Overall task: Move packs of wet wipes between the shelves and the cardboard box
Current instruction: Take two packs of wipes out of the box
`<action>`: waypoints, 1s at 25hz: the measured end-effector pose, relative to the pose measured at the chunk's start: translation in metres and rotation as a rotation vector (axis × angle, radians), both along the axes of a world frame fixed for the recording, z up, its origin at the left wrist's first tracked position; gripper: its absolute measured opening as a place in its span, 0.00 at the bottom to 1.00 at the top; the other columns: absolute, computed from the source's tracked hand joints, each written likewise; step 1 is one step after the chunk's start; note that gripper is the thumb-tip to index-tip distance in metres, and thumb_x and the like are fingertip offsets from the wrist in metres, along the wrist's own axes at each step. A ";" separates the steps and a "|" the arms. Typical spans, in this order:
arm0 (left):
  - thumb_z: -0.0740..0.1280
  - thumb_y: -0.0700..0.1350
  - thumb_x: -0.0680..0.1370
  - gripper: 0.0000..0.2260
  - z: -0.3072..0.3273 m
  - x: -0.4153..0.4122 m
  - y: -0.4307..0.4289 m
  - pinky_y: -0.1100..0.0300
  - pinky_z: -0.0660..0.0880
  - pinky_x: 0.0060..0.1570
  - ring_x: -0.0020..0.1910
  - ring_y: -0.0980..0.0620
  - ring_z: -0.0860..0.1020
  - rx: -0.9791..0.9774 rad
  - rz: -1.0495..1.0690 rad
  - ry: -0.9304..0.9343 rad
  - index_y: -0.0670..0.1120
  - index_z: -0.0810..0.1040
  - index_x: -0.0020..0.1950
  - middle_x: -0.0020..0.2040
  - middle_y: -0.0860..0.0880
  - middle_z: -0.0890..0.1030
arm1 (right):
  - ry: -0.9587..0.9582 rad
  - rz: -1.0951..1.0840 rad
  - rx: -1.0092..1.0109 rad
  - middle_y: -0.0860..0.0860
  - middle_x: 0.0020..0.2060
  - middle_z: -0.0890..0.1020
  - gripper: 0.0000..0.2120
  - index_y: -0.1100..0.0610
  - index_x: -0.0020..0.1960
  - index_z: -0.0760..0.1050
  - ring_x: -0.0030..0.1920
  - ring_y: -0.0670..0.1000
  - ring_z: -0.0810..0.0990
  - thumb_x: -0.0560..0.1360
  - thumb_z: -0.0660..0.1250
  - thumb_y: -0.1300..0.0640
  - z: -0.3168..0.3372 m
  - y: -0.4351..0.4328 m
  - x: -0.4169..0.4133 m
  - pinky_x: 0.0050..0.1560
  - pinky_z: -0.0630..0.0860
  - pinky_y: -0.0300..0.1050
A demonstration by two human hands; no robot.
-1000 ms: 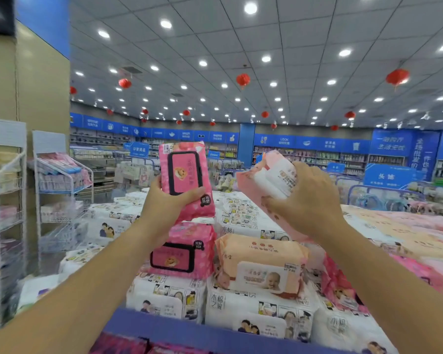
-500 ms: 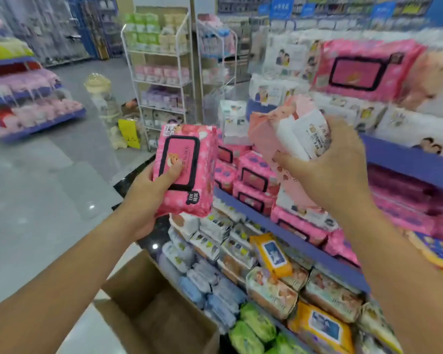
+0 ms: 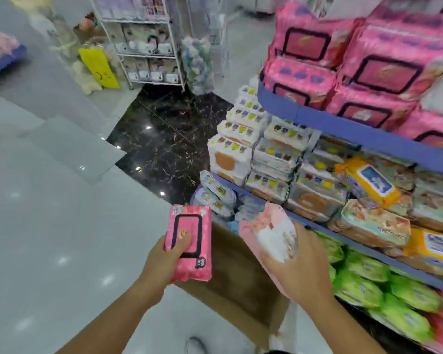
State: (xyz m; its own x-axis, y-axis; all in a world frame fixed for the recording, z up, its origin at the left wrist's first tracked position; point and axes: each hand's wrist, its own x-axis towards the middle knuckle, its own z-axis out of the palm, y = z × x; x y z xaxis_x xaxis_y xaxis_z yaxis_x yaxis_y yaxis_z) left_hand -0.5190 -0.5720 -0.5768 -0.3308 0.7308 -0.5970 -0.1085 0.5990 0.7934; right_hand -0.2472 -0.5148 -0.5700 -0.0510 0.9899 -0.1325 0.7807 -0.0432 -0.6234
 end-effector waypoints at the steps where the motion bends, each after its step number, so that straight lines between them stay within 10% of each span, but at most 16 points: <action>1: 0.71 0.60 0.74 0.20 -0.019 -0.013 0.003 0.47 0.84 0.46 0.47 0.45 0.87 -0.043 -0.057 0.002 0.52 0.80 0.62 0.51 0.48 0.88 | -0.045 0.024 -0.031 0.43 0.38 0.73 0.31 0.45 0.50 0.68 0.40 0.50 0.73 0.64 0.63 0.20 -0.021 -0.005 -0.013 0.40 0.70 0.48; 8: 0.72 0.55 0.78 0.16 -0.202 -0.061 0.049 0.44 0.81 0.58 0.49 0.44 0.87 -0.377 -0.350 -0.053 0.46 0.81 0.60 0.50 0.46 0.88 | -0.234 0.058 -0.428 0.43 0.63 0.73 0.40 0.41 0.69 0.62 0.61 0.47 0.73 0.64 0.60 0.21 -0.191 -0.018 -0.071 0.64 0.72 0.47; 17: 0.78 0.63 0.66 0.30 -0.527 -0.101 0.140 0.44 0.78 0.61 0.53 0.45 0.84 -0.584 -0.581 0.149 0.49 0.76 0.60 0.55 0.47 0.85 | -0.188 -0.197 -0.639 0.50 0.69 0.72 0.47 0.50 0.73 0.61 0.67 0.54 0.73 0.61 0.75 0.33 -0.526 0.026 -0.131 0.64 0.76 0.52; 25: 0.70 0.53 0.78 0.27 -0.689 -0.092 0.218 0.62 0.70 0.60 0.66 0.45 0.77 -0.293 -1.700 0.744 0.55 0.68 0.77 0.72 0.49 0.76 | -0.542 0.233 -0.323 0.54 0.60 0.78 0.42 0.53 0.70 0.71 0.59 0.58 0.78 0.60 0.76 0.39 -0.733 0.067 -0.099 0.60 0.74 0.53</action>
State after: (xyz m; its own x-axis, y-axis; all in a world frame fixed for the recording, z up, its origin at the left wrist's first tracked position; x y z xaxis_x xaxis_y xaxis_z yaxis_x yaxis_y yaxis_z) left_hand -0.6109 -0.3540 -1.2663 0.3259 0.4301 -0.8419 0.9431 -0.2095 0.2581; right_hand -0.3460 -0.4478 -1.3033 -0.1015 0.8672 -0.4875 0.9911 0.0459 -0.1246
